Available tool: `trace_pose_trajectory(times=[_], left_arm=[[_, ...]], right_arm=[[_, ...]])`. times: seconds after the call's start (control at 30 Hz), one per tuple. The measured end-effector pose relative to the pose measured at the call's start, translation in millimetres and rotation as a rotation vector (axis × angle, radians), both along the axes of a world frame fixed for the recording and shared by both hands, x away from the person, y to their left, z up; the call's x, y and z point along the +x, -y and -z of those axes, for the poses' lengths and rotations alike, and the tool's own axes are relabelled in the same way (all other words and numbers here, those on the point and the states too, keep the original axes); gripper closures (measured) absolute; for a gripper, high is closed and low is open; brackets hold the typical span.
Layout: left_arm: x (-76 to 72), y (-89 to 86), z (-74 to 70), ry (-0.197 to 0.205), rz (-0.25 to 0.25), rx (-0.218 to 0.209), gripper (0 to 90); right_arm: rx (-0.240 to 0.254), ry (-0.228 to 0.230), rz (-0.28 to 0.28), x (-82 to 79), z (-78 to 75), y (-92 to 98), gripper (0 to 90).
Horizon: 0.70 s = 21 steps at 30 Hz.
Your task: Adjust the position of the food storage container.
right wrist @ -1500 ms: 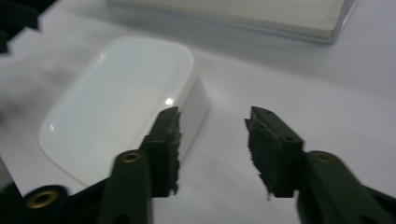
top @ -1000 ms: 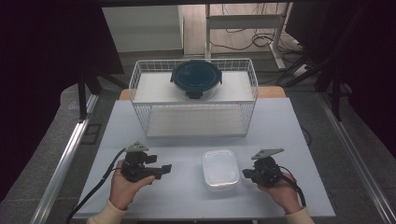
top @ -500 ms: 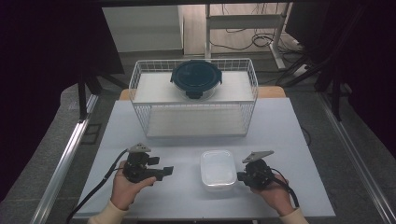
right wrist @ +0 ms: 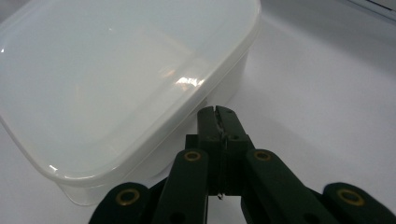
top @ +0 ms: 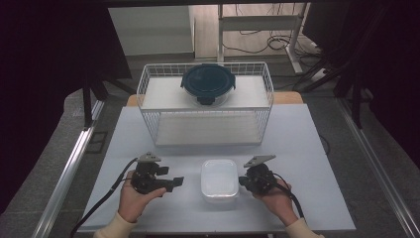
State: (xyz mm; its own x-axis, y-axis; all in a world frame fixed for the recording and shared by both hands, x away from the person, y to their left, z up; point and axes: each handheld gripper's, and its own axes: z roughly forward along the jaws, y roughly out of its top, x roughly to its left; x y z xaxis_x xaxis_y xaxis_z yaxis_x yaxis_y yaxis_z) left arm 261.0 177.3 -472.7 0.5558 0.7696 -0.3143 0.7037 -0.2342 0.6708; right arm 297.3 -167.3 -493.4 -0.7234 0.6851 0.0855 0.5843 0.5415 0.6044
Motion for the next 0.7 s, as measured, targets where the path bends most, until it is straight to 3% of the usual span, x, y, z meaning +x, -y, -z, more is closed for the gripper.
trace_pose_trajectory(times=[0.17, 0.33, 0.4, 0.47, 0.5, 0.53, 0.57, 0.67, 0.7], left_arm=[[0.5, -0.4, 0.8, 0.0, -0.004, 0.006, 25.2], [0.2, -0.9, -0.7, 0.009, -0.012, -0.015, 25.5], [-0.4, -1.3, -1.3, 0.016, -0.016, -0.012, 25.6], [-1.8, -1.3, -1.8, 0.019, -0.018, -0.011, 25.8], [-1.8, -1.3, -1.8, 0.019, -0.018, -0.011, 25.9], [-2.4, -1.0, -2.1, 0.019, -0.018, -0.014, 25.9], [-2.9, -0.5, -2.2, 0.018, -0.018, -0.019, 26.0], [-3.3, 0.7, -2.2, 0.018, -0.02, -0.03, 26.3], [-3.3, 1.2, -2.0, 0.021, -0.022, -0.027, 26.3]], right_arm=[[0.006, 0.011, 0.01, 1.6, -2.6, 5.7, 89.3], [0.076, 0.046, 0.067, -0.8, -16.4, 28.2, 89.1], [0.117, 0.051, 0.089, -1.4, -20.6, 37.8, 85.0], [0.16, 0.057, 0.107, -1.3, -23.4, 45.5, 68.0], [0.16, 0.057, 0.107, -1.3, -23.4, 45.5, 68.0], [0.21, 0.054, 0.118, -0.6, -25.3, 50.6, 50.5], [0.237, 0.037, 0.122, 0.3, -26.1, 52.7, 43.9], [0.318, 0.008, 0.122, 0.6, -27.8, 55.7, 31.9], [0.318, 0.008, 0.122, 0.6, -27.8, 55.7, 31.9]])
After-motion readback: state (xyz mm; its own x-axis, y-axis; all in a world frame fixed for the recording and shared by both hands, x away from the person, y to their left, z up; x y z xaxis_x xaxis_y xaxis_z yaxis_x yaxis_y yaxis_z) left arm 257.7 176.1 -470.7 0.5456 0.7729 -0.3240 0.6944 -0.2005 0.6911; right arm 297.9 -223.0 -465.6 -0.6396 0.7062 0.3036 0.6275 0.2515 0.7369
